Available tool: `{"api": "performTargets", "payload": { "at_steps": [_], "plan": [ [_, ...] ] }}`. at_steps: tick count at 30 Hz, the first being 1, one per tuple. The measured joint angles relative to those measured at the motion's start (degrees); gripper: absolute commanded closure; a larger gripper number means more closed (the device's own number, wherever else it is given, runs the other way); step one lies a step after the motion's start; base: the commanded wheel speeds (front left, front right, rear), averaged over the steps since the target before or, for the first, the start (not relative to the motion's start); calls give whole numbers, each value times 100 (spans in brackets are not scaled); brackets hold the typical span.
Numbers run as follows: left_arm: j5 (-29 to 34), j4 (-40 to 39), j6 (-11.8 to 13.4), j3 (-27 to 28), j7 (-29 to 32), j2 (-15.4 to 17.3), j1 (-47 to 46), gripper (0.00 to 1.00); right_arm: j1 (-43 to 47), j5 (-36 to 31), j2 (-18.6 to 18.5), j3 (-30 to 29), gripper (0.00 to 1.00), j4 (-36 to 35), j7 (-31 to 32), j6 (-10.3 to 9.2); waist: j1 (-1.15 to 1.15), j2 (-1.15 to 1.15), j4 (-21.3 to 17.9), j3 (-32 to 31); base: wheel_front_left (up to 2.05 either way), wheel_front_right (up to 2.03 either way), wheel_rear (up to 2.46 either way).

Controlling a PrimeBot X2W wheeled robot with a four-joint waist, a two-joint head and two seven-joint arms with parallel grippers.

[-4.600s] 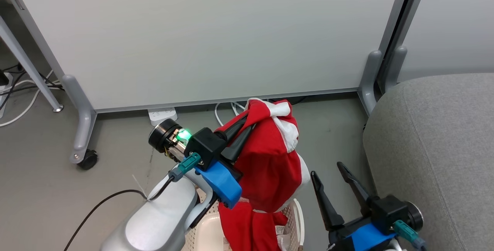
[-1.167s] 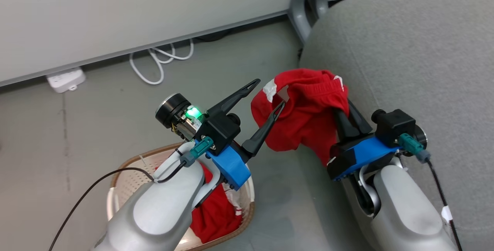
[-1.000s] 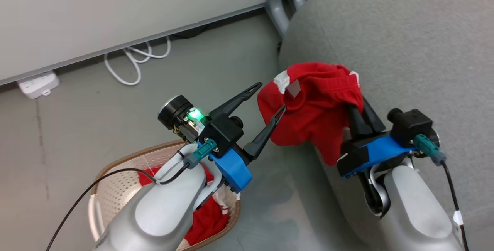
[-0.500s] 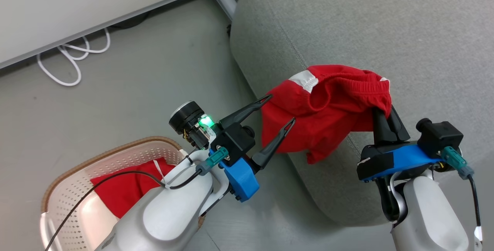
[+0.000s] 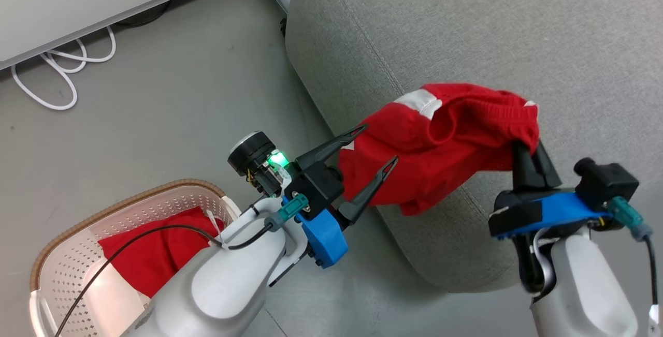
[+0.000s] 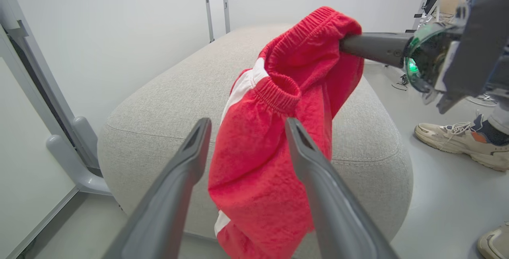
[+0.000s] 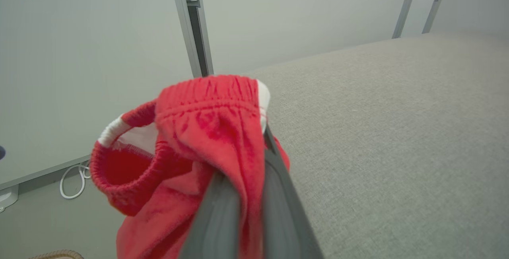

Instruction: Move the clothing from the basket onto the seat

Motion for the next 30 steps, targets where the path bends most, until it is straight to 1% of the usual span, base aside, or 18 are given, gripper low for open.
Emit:
{"api": "performTargets", "payload": {
  "at_steps": [6,10,18,22,24,26,28,30],
  "plan": [
    [-9,-49,51,43,-10,108,-69,0,-458,-135,-15,-229,100,-225,0,0,0,0,51,106,0,0,0],
    [2,-126,67,52,22,180,-173,0,-1031,-116,-257,-403,100,-446,0,0,0,0,75,294,0,0,0],
    [120,-382,62,-32,269,442,-524,0,-2394,-18,-1176,-1263,100,-909,-1,1,0,0,212,869,0,0,0],
    [220,-603,59,-67,430,606,-730,0,-3065,100,-1724,-2016,100,-989,-1,1,1,0,290,1265,0,0,0],
    [257,-725,49,-69,498,679,-840,0,-3321,194,-2013,-2329,100,-928,-2,0,1,0,330,1475,0,0,0],
    [274,-844,48,-68,560,744,-937,0,-3476,241,-2250,-2522,100,-782,-2,0,1,0,363,1684,0,0,0],
    [308,-955,46,-75,639,815,-1001,0,-3561,278,-2380,-2662,100,-617,-2,1,1,0,392,1891,0,0,0],
    [323,-1067,45,-90,703,859,-1067,0,-3605,346,-2408,-2764,100,-376,-3,0,1,0,413,2092,0,0,0]
  ]
}}
